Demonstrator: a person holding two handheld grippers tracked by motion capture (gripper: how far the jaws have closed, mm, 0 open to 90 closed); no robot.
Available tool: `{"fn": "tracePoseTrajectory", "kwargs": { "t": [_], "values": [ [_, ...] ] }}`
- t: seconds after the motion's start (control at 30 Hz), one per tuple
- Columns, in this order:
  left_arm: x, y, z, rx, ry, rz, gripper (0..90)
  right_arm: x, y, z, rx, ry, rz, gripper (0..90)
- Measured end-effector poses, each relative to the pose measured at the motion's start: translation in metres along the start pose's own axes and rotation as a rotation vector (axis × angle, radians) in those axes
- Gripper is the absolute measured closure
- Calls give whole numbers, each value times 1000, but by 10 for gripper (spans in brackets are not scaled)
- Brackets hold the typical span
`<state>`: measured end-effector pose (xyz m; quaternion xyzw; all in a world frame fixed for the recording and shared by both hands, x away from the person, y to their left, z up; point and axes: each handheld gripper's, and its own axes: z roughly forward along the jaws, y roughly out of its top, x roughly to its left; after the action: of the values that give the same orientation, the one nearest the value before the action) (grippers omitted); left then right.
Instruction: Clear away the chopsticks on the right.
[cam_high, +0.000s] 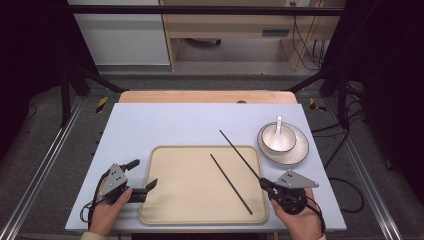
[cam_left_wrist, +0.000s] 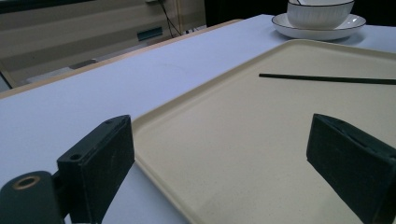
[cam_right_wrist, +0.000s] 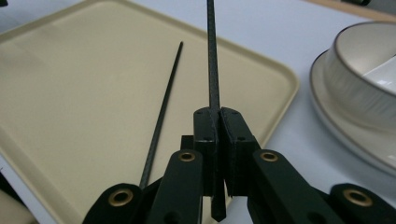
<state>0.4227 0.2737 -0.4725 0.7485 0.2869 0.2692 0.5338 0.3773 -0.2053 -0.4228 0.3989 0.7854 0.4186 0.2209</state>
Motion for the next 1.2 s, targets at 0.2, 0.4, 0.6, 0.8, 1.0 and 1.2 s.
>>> {"fn": "tracePoseTrajectory", "kwargs": {
  "t": [0.2, 0.4, 0.6, 0.8, 1.0, 1.2],
  "values": [
    [0, 1, 0, -4, -2, 3, 74, 8, -11, 14, 67, 32, 14, 857],
    [-1, 1, 1, -5, -6, 7, 74, 13, -18, 31, 161, 78, 60, 857],
    [-1, 2, 0, -11, -8, 7, 73, 13, -23, 40, 219, 79, 85, 856],
    [-2, 3, 1, -13, -10, 10, 73, 12, -25, 43, 251, 87, 103, 855],
    [-2, 3, 0, -16, -10, 13, 74, 16, -24, 41, 215, 136, 113, 734],
    [-3, 6, -1, -24, -14, 23, 74, 9, -22, 37, 117, 116, 85, 547]
  ]
}}
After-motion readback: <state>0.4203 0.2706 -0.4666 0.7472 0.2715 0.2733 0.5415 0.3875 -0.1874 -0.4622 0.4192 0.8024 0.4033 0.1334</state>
